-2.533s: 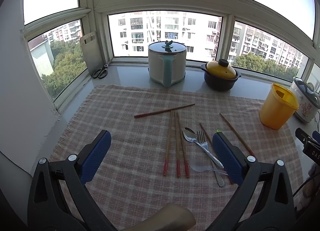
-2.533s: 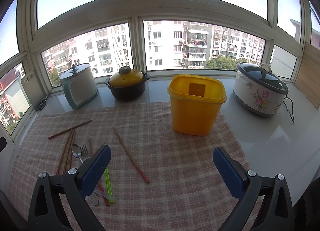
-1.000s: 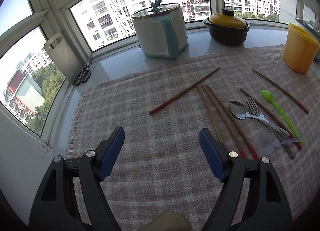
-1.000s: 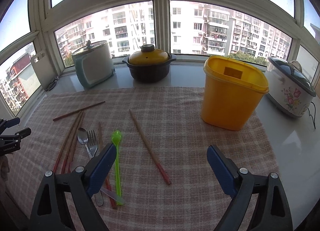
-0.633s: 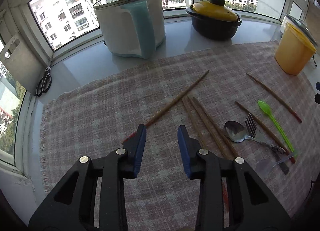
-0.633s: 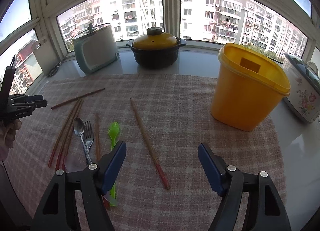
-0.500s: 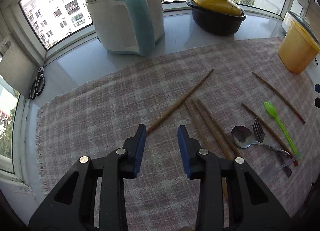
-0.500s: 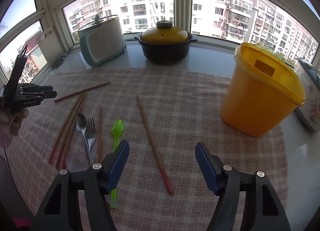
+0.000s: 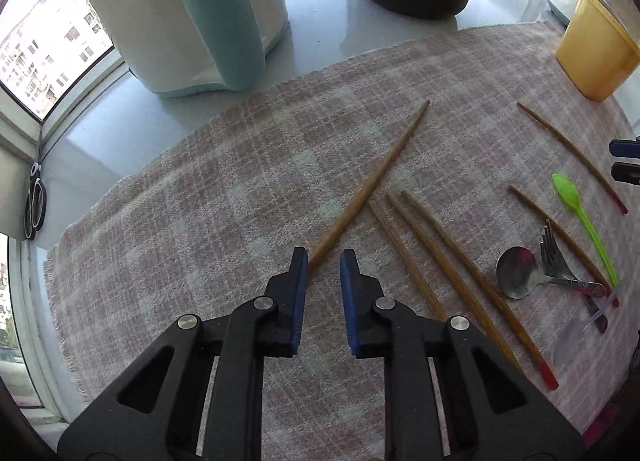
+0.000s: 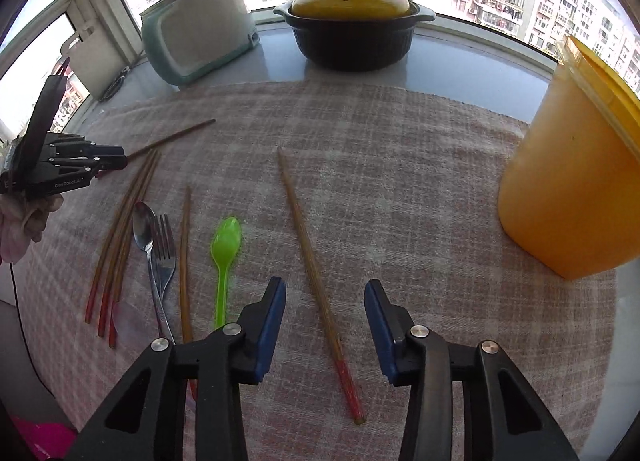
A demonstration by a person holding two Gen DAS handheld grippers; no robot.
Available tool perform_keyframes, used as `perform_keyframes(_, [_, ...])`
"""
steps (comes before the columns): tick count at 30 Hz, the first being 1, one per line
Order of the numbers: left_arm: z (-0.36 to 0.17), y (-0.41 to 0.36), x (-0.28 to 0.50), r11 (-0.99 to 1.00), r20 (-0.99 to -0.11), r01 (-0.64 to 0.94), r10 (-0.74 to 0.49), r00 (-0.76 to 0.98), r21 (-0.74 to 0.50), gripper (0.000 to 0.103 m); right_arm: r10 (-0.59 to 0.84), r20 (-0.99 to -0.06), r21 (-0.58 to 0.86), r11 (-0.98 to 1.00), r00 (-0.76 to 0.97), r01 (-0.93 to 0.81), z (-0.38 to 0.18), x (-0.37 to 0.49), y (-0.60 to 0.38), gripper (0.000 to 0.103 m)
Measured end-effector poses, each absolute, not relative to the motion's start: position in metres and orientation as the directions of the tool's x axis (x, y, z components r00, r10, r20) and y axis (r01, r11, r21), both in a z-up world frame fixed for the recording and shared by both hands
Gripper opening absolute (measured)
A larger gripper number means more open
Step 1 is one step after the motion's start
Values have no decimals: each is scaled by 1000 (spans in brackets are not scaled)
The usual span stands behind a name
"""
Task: Organize utensils
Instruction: 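Lower the left tool onto a red-tipped chopstick and close it while the right tool grasps another chopstick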
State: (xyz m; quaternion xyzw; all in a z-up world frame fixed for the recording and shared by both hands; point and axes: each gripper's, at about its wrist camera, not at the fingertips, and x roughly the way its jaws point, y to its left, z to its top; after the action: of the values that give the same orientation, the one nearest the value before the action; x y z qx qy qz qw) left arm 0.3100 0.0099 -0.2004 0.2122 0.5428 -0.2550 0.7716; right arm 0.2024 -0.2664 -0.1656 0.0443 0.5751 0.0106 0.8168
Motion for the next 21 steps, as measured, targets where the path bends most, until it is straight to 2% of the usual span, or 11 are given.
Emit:
perform_keyframes(3, [-203, 12, 321, 791, -949, 612, -178, 260, 19, 12, 82, -943, 97, 995, 322, 30, -171, 208, -266, 41])
perform_keyframes(7, [-202, 15, 329, 792, -954, 609, -212, 212, -40, 12, 94, -950, 102, 995, 297, 12, -178, 213, -263, 39])
perform_keyframes(12, [-199, 12, 331, 770, -962, 638, -195, 193, -28, 12, 92, -958, 89, 996, 273, -22, -178, 218, -258, 39])
perform_keyframes(13, [-200, 11, 328, 771, -962, 636, -187, 200, -18, 13, 89, -958, 85, 996, 271, -27, -179, 219, -257, 39])
perform_keyframes(15, [-199, 10, 332, 781, -963, 624, -174, 205, -8, 21, 93, -960, 88, 996, 266, -32, -179, 221, -258, 39])
perform_keyframes(21, [-202, 2, 339, 764, -970, 645, -179, 162, -33, 22, 101, -963, 95, 995, 250, -37, -180, 225, -258, 39])
